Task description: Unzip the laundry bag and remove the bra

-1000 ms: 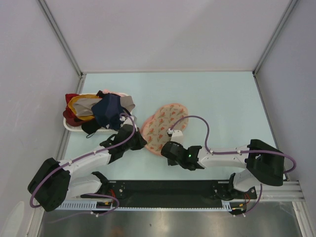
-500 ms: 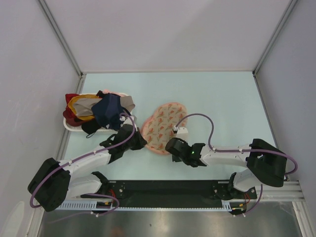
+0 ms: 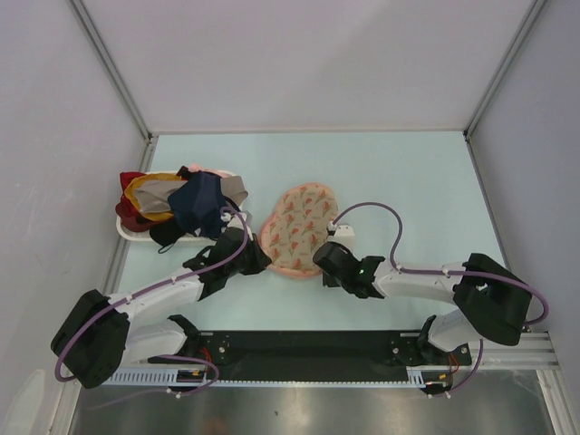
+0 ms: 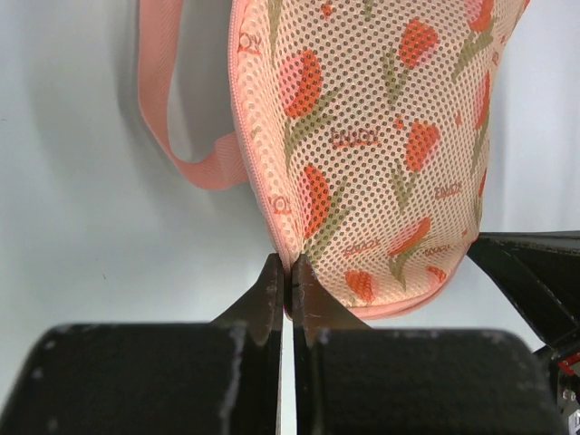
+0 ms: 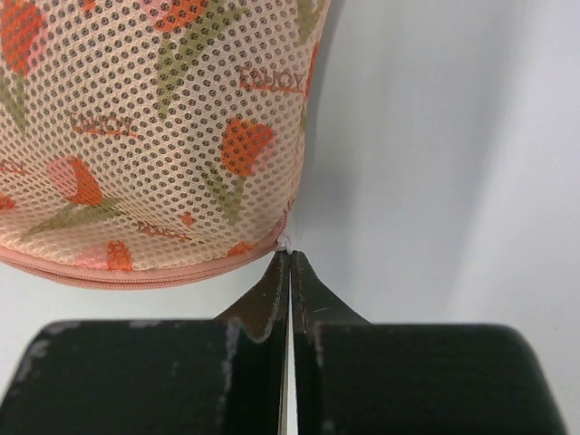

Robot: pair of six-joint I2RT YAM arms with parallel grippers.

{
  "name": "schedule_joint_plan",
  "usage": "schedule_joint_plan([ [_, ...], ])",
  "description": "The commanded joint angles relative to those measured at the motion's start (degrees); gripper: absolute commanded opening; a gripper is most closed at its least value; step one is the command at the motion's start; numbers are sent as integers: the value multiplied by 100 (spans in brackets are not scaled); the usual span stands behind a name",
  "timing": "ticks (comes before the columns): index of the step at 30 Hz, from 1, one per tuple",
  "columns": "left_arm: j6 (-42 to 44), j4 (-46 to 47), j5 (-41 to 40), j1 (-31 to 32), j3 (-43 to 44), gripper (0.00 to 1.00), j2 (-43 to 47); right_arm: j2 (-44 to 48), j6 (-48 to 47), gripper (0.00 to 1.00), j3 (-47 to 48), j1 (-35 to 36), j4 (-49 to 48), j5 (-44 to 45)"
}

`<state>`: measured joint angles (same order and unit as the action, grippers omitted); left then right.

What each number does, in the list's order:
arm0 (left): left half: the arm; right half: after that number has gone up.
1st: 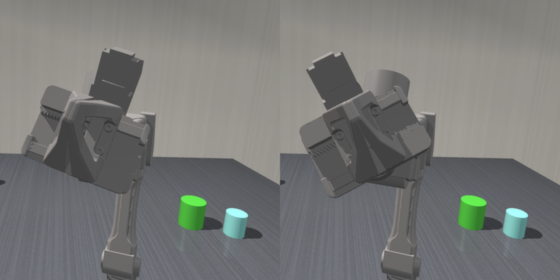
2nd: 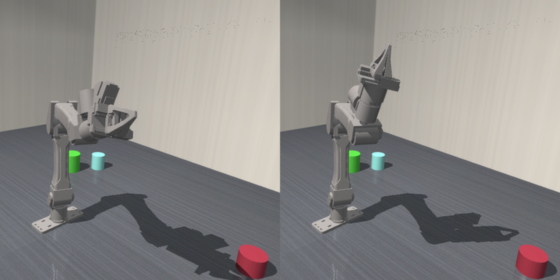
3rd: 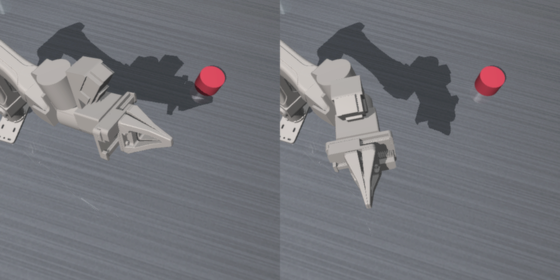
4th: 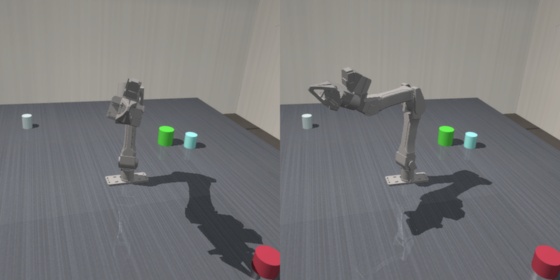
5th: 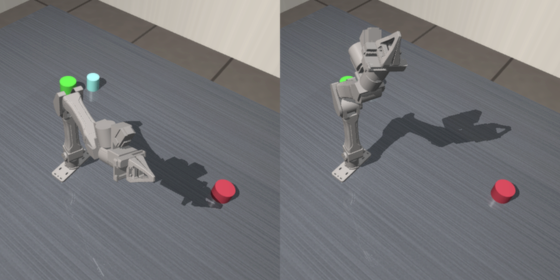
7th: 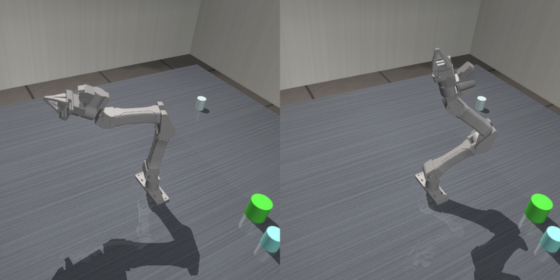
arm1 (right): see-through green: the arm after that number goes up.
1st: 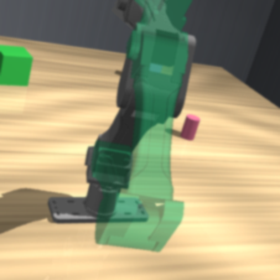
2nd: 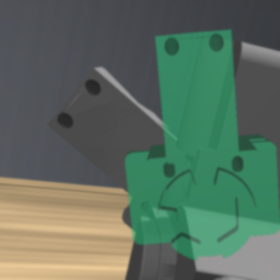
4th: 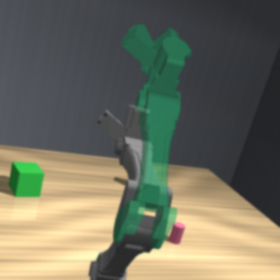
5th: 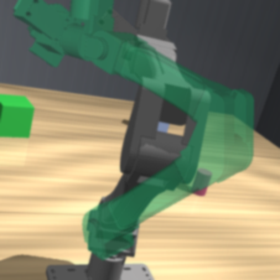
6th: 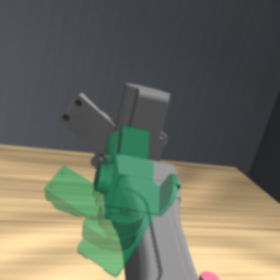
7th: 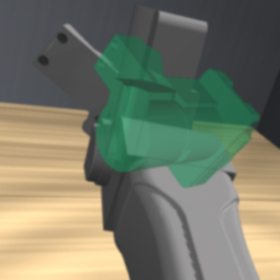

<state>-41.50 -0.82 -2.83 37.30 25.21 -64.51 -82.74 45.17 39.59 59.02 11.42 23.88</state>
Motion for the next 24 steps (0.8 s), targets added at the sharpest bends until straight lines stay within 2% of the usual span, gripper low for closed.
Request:
schedule_joint_plan([
  [1,238,-24,-323,-153,124,0,26,135,-263,0,-180,-233,300,354],
  [20,1,64,28,-100,-218,0,387,381,-737,0,-233,-857,255,310],
  [24,-183,64,-16,276,-280,0,386,618,-702,0,-250,-875,387,328],
])
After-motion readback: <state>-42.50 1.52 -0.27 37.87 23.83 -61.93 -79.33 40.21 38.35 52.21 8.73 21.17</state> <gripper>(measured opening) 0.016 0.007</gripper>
